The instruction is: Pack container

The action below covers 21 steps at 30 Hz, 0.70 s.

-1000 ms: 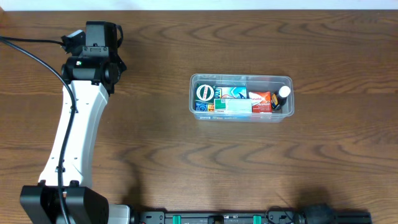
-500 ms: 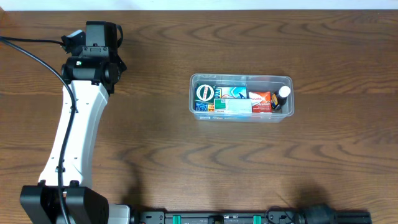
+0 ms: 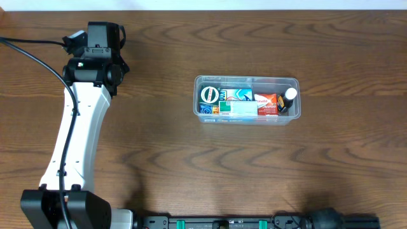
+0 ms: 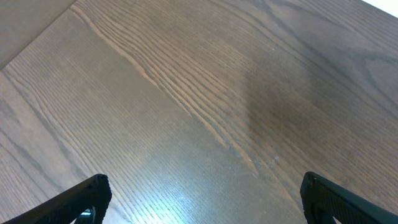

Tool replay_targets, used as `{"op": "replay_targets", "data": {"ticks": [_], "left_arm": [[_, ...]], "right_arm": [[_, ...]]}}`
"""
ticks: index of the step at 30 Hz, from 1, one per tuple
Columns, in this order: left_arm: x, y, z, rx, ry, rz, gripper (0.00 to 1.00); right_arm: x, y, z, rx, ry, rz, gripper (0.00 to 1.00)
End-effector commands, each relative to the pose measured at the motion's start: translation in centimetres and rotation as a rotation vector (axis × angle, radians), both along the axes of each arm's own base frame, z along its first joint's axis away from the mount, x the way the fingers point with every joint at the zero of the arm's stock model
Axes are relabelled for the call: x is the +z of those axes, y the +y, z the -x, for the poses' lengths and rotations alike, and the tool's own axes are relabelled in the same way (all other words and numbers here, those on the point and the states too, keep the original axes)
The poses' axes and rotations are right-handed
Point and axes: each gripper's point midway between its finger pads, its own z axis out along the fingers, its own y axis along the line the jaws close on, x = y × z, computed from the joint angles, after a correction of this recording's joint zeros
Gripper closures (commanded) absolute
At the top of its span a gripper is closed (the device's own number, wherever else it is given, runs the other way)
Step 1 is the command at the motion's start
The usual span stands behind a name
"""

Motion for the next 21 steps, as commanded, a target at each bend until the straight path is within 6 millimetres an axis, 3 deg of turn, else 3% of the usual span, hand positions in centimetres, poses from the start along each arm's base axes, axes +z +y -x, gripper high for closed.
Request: {"op": "replay_targets", "data": {"ticks": [1,5,11,17,21], "left_arm": [[0.5,0.4,0.1,0.004,-0.006,-0.017,0.02],[0.5,0.4,0.1,0.004,-0.006,-0.017,0.02],[0.5,0.4,0.1,0.004,-0.006,-0.017,0.02],[0.5,0.4,0.1,0.004,-0.005,-0.017,0.02],[0.5,0.4,0.1,0.004,-0.005,-0.017,0.02]], "right_arm": [[-1.3,2.0,-3.0,0.091,0.042,-0.007,0.01],[-2.7,3.9,-7.6,0.159,0.060,-0.045,0.01],[-6.0,4.8,-14.1,0.158,0.054,-0.065,0.01],[-12.5,5.4,-18.0,0.155,0.164,-0.060,0.01],[-13.8,5.6,-19.5,0.156,0.154,-0.130,0.01]]}}
